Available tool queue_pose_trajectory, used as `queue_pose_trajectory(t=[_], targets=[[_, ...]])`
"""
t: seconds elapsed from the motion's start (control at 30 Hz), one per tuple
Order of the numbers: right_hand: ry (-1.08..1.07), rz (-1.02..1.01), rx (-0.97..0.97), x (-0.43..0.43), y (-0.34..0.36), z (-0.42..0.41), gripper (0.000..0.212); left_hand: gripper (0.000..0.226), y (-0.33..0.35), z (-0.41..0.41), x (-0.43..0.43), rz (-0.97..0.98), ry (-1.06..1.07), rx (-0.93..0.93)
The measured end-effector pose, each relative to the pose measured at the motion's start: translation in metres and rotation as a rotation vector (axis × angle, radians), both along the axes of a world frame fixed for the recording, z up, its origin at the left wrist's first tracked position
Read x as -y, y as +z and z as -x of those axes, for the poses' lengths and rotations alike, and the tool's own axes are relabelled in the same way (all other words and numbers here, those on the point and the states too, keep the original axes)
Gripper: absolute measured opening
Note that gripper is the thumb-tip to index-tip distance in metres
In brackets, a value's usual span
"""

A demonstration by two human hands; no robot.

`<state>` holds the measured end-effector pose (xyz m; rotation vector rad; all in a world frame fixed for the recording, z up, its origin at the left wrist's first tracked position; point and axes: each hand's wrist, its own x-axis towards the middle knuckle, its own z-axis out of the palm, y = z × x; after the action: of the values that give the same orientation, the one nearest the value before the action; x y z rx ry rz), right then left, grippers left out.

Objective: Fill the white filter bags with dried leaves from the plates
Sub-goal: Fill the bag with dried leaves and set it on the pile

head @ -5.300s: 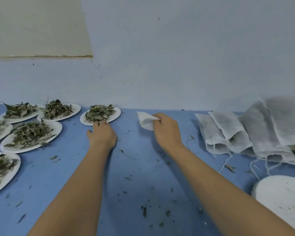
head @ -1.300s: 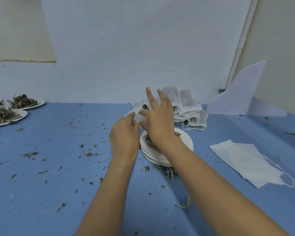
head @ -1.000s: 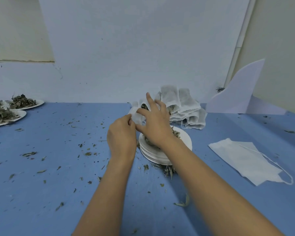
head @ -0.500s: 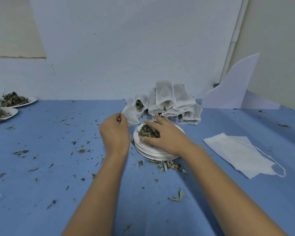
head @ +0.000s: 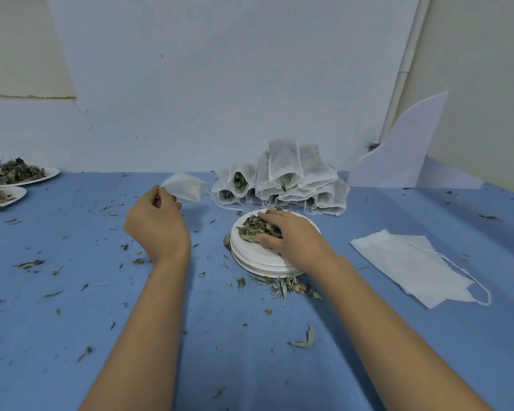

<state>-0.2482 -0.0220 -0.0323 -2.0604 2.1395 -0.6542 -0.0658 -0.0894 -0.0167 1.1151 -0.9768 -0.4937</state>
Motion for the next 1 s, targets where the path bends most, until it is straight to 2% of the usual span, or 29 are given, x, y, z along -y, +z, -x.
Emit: queue_pose_trajectory(t=[0.17,0.4,0.67,0.87,1.0], targets=[[-0.025,0.020,-0.007,0.001,-0.001,0.001,0.055,0.045,0.000,-0.002,-0.003,-0.027,0.009,-0.041],[-0.059,0.105,0.011,0.001,0.000,-0.003,0.042,0.044,0.000,0.024,-0.017,-0.054,-0.130,0.100],[-0.127,0.198,-0.040,0.001,0.001,-0.006,0.031,0.025,-0.004,0.040,-0.025,-0.065,-0.223,0.190],[-0.099,0.260,-0.033,-0.001,0.003,-0.010,0.024,0.046,-0.003,0.044,-0.026,-0.074,-0.232,0.168],[-0.063,0.255,0.030,-0.002,0.004,-0.012,0.019,0.047,-0.008,0.046,-0.025,-0.081,-0.231,0.161]])
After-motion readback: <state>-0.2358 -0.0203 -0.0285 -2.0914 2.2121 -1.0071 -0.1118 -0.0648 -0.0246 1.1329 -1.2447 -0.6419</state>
